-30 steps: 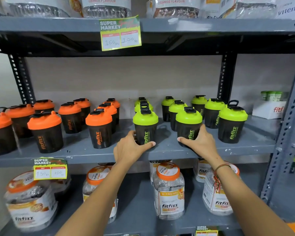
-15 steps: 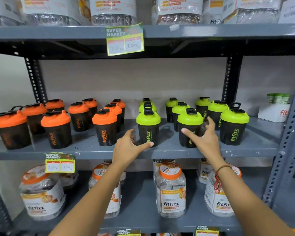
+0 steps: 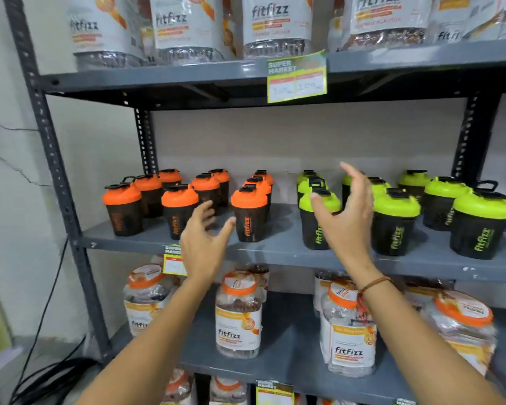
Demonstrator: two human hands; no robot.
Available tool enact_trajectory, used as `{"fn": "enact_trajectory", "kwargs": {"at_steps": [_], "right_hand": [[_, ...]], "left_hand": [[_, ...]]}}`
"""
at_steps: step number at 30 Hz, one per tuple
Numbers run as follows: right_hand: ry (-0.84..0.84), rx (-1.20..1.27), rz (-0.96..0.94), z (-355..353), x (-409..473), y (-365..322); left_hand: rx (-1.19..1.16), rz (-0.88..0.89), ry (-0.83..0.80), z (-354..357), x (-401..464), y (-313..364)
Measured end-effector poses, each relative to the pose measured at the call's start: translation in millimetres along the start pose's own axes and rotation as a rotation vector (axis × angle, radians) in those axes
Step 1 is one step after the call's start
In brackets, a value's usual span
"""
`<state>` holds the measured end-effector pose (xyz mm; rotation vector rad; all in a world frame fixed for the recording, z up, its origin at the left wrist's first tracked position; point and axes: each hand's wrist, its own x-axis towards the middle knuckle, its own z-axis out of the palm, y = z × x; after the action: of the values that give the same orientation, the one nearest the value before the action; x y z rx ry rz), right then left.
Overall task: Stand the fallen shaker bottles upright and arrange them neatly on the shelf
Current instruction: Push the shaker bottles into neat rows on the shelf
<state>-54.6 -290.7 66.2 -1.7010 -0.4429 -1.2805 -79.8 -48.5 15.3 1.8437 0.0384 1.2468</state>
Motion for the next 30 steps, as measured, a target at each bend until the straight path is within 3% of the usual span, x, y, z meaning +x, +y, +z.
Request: {"fn": "enact_trajectory", "kwargs": {"at_steps": [5, 7, 11, 15, 24, 30], "right_hand": [[-0.227, 0.069, 0.074, 61.0, -31.1, -28.2], [-0.317, 0.028, 0.187, 84.9, -41.2, -27.2], [-0.466, -0.107, 0.387, 124.4, -53.3, -14.9], [-0.482, -0.18, 0.503, 150.1, -58.7, -7.1], [-0.438, -0.324, 0.54, 171.1, -60.6, -12.2], [-0.45, -0.372, 0.571, 177.5, -59.6, -13.4]], "left_hand": [[0.12, -0.044, 0.228, -38.7, 32.0, -43.7], [0.145, -0.12, 0.162, -50.2, 45.3, -62.7], [0.236, -0.29, -0.189, -67.2, 72.2, -101.3], [0.338, -0.283, -0.441, -70.9, 87.2, -126.6], [0.312, -0.21, -0.5, -58.3, 107.0, -146.7], [0.32, -0.203, -0.446, -53.4, 111.3, -149.8]]}}
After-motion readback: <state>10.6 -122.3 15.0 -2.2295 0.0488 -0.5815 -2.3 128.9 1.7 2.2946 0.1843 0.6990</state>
